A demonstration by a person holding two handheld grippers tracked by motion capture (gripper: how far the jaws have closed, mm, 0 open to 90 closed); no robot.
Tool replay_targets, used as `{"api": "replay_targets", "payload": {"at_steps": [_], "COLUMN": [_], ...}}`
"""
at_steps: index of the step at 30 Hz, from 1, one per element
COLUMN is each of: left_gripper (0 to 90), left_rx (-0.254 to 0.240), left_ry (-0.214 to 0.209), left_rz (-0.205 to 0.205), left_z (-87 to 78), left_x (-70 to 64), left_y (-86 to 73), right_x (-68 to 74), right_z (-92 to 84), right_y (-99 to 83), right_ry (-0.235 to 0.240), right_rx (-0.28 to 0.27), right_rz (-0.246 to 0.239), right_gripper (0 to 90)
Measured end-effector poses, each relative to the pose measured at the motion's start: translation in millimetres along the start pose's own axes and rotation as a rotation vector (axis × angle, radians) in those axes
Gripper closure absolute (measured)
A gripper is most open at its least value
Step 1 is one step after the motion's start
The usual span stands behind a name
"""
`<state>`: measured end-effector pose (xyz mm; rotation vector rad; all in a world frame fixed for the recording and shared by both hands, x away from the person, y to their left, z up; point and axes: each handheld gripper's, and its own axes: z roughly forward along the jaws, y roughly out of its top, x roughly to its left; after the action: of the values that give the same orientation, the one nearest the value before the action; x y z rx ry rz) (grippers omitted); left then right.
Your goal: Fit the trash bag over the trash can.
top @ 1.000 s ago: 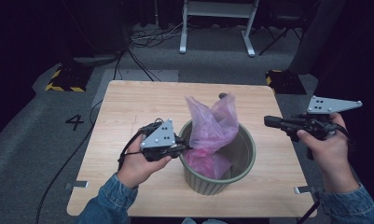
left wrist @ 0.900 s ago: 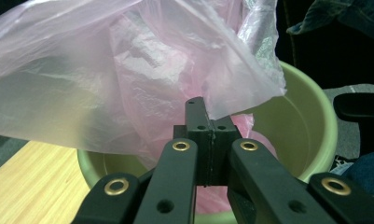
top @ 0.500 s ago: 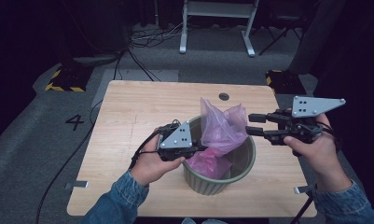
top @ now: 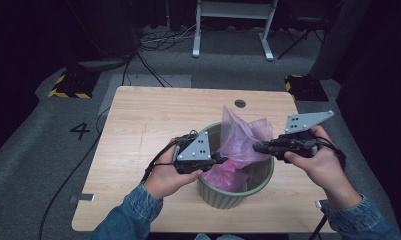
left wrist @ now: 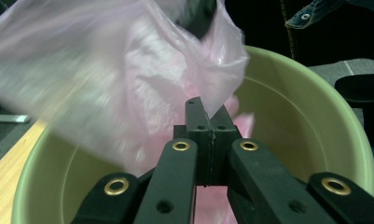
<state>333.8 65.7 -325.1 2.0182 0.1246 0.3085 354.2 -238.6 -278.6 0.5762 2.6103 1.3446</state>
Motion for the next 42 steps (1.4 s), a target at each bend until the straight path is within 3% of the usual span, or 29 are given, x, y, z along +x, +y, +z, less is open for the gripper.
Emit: {"api": "replay_targets", "payload": {"at_steps": [7,15,21,30,31,33,34,38,42], "left_gripper": [89.9,89.9,89.9,89.4,85.2,67.2,65.5,40.5,30.0], "left_rx": [-0.068,-0.070,-0.073,-0.075,-0.084,-0.117,-0.118,-0.137,-0.182], "left_ry": [0.018,0.032,0.052,0.039,0.041,0.050,0.044,0.068,0.056], "left_rz": [-0.066,-0.069,-0.100,-0.134,-0.139,-0.141,-0.139,-0.128,-0.107], "left_z": [-25.8,-53.2,-73.9,-98.7,-98.5,-96.9,-96.5,-98.8,-112.9], "left_x": [8.9,15.4,23.6,33.2,31.7,28.2,26.5,18.4,11.6], "left_y": [-19.3,-35.6,-50.1,-67.8,-68.8,-68.5,-66.7,-55.1,-45.0], "right_x": [-19.3,-39.4,-46.0,-54.0,-52.8,-48.6,-46.2,-37.2,-28.5], "right_z": [-30.5,-50.9,-61.4,-72.7,-71.7,-68.8,-67.3,-64.0,-63.7], "right_y": [-10.8,-31.4,-44.0,-66.3,-68.3,-69.3,-68.4,-58.6,-50.7], "right_ry": [-0.071,-0.102,-0.128,-0.143,-0.142,-0.140,-0.137,-0.131,-0.134], "right_rx": [-0.065,-0.108,-0.111,-0.083,-0.086,-0.090,-0.095,-0.113,-0.127], "right_rz": [0.064,0.144,0.173,0.235,0.236,0.226,0.217,0.171,0.128], "right_gripper": [89.6,89.5,89.5,88.9,88.8,87.6,87.3,85.8,83.9]}}
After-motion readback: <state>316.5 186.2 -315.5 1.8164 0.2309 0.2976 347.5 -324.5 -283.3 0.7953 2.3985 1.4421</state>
